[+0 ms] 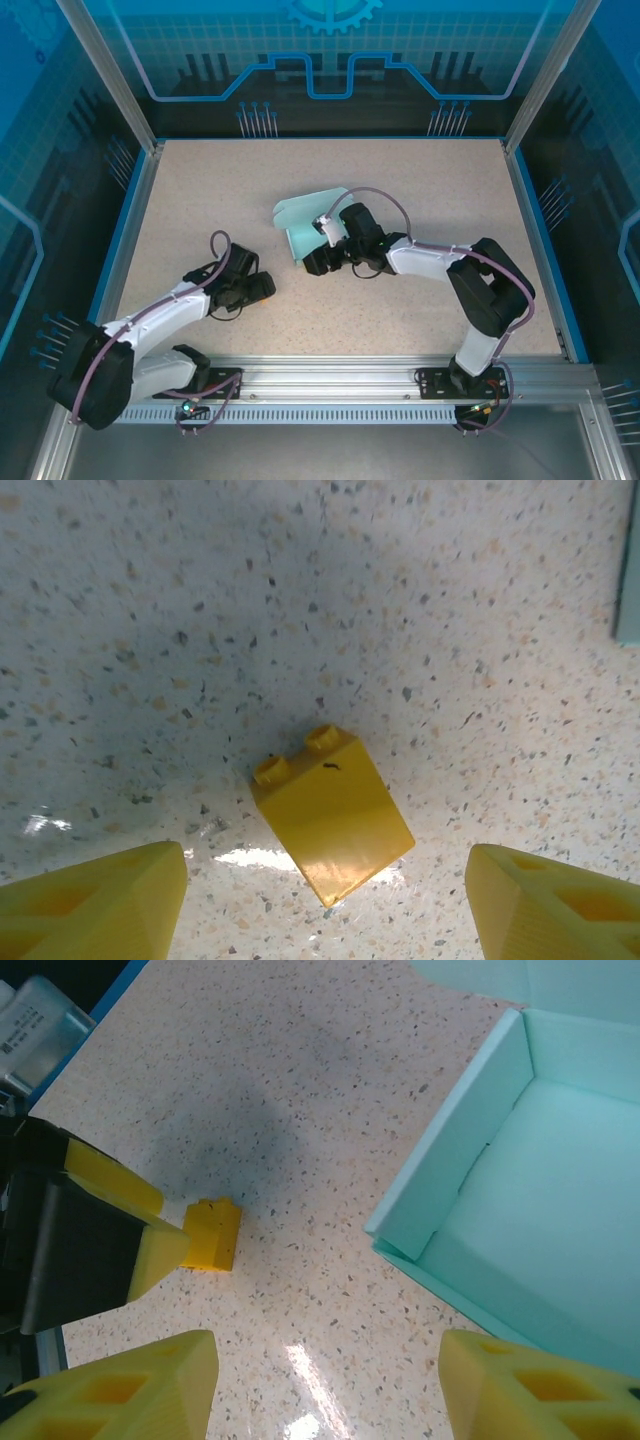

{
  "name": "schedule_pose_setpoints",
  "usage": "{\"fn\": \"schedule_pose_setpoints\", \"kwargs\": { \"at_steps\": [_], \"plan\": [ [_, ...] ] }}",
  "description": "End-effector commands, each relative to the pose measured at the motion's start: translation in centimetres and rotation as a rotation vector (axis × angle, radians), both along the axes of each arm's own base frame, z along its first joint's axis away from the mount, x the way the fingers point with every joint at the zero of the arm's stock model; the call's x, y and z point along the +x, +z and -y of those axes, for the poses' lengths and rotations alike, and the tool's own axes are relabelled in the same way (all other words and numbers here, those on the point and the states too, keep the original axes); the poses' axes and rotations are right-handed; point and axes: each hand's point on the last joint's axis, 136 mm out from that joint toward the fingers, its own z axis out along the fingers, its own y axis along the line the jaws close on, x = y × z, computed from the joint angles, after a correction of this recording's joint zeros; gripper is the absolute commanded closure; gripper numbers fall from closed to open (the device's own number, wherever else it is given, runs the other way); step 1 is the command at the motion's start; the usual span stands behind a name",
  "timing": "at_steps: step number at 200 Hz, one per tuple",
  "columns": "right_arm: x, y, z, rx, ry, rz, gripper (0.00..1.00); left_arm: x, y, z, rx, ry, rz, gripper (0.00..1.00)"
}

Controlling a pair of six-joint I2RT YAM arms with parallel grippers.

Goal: Fold the paper box

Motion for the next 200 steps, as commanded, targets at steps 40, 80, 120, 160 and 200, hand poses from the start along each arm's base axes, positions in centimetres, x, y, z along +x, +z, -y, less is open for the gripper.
{"fn": "schedule_pose_setpoints", "kwargs": {
  "at_steps": [40,80,120,160,200],
  "plan": [
    [0.2,0.7,1.2,0.017,-0.008,0.016,0.39,0.7,-0.4,2.5,-0.075,-0.024,-0.025,0.32],
    [0.2,0.8,1.6,0.013,-0.016,0.021,0.39,1.6,-0.6,3.1,-0.023,-0.074,-0.02,0.35],
    [0.2,0.5,2.1,0.003,-0.029,0.017,0.39,2.5,-1.0,3.3,0.115,-0.163,-0.032,0.42],
    [0.3,0.5,2.6,0.001,-0.041,0.014,0.39,3.1,-1.6,3.9,0.219,-0.243,-0.051,0.49],
    [0.4,0.6,3.2,0.0,-0.056,0.014,0.39,3.4,-2.5,4.4,0.272,-0.289,-0.067,0.55]
  ]
}}
